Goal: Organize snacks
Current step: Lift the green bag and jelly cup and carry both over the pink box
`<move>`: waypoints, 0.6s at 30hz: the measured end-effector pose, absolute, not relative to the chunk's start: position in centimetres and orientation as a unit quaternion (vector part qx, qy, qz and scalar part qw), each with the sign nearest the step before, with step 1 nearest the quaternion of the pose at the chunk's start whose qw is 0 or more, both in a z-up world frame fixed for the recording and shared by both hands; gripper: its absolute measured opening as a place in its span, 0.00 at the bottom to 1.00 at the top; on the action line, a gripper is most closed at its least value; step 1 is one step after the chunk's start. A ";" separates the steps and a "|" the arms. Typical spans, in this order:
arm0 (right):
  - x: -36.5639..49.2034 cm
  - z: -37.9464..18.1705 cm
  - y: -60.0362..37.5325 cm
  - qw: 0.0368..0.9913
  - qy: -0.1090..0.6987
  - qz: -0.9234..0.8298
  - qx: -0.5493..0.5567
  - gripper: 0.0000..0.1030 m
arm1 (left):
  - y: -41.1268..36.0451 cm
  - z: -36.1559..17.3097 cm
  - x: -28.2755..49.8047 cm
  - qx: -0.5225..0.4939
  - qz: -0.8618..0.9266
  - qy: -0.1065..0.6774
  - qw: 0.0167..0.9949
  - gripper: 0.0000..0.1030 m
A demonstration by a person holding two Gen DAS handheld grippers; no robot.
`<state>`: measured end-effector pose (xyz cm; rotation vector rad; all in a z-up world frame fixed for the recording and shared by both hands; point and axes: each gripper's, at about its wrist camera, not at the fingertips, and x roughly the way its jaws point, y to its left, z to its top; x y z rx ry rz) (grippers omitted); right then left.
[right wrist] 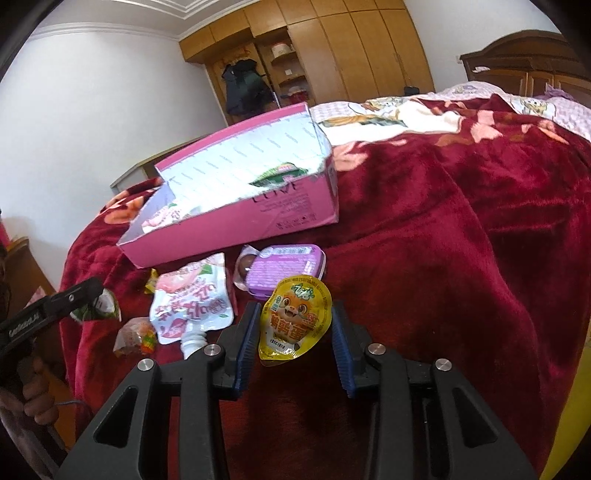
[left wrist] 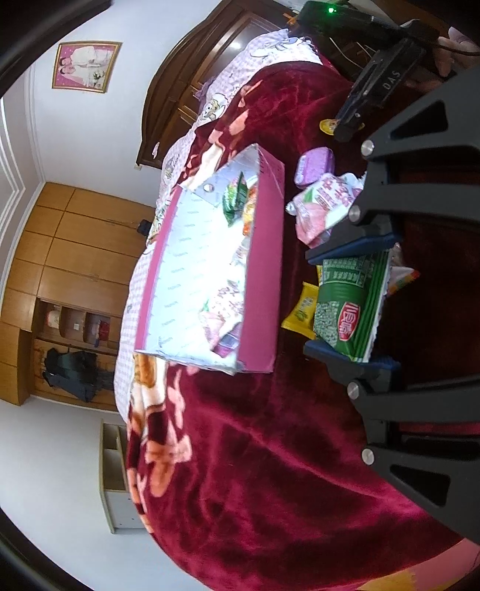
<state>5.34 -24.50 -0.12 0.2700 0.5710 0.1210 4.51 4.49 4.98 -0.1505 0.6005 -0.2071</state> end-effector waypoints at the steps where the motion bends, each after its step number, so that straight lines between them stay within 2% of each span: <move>1: 5.3 0.1 -24.4 0.949 0.279 0.063 0.132 0.37 | 4.3 5.3 4.6 -0.072 -0.104 0.292 0.948 0.43; 18: 5.8 2.3 -23.9 0.951 0.270 0.091 0.120 0.37 | 2.1 9.4 11.1 -0.025 -0.114 0.255 0.960 0.43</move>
